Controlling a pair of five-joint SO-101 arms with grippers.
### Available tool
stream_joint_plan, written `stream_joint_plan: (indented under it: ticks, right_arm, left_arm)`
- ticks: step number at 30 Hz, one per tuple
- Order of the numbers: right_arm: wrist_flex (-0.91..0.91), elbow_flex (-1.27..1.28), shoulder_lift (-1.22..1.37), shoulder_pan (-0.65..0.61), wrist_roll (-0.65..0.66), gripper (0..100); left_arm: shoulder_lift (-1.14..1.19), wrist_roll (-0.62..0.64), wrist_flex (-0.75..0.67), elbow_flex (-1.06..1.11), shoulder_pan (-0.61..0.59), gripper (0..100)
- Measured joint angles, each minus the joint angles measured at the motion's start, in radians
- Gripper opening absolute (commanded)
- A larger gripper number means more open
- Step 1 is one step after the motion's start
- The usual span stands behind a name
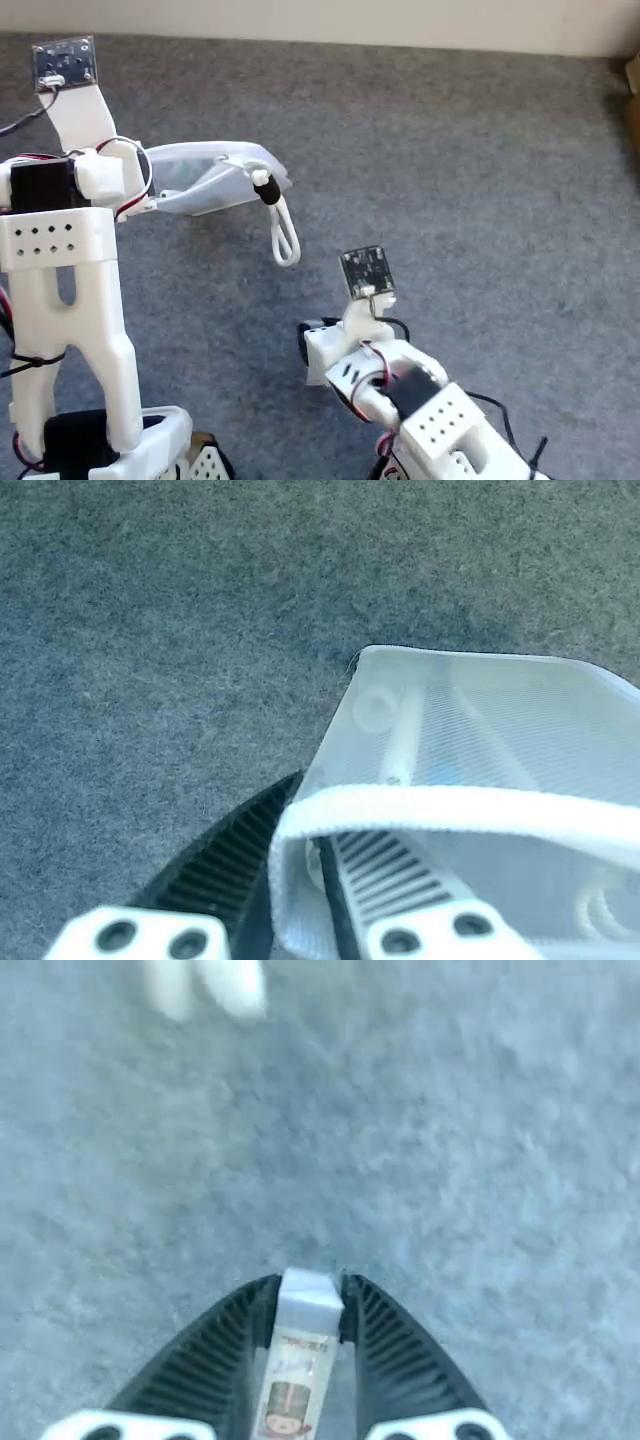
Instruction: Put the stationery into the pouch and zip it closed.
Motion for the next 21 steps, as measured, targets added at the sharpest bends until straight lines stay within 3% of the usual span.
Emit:
stream_joint_plan:
  ticks: [14,21]
  right_arm:
    - [-0.094,0.163,-0.554,-0.002,0.172,0.3]
    - [-0.258,0.164,-0.575,-0.002,0.236,0.3]
  left_arm:
    - [0.000,0.000,0.000,0.000,0.000,1]
    - [0.000,0.000,-0.005,0.023,0.000,1]
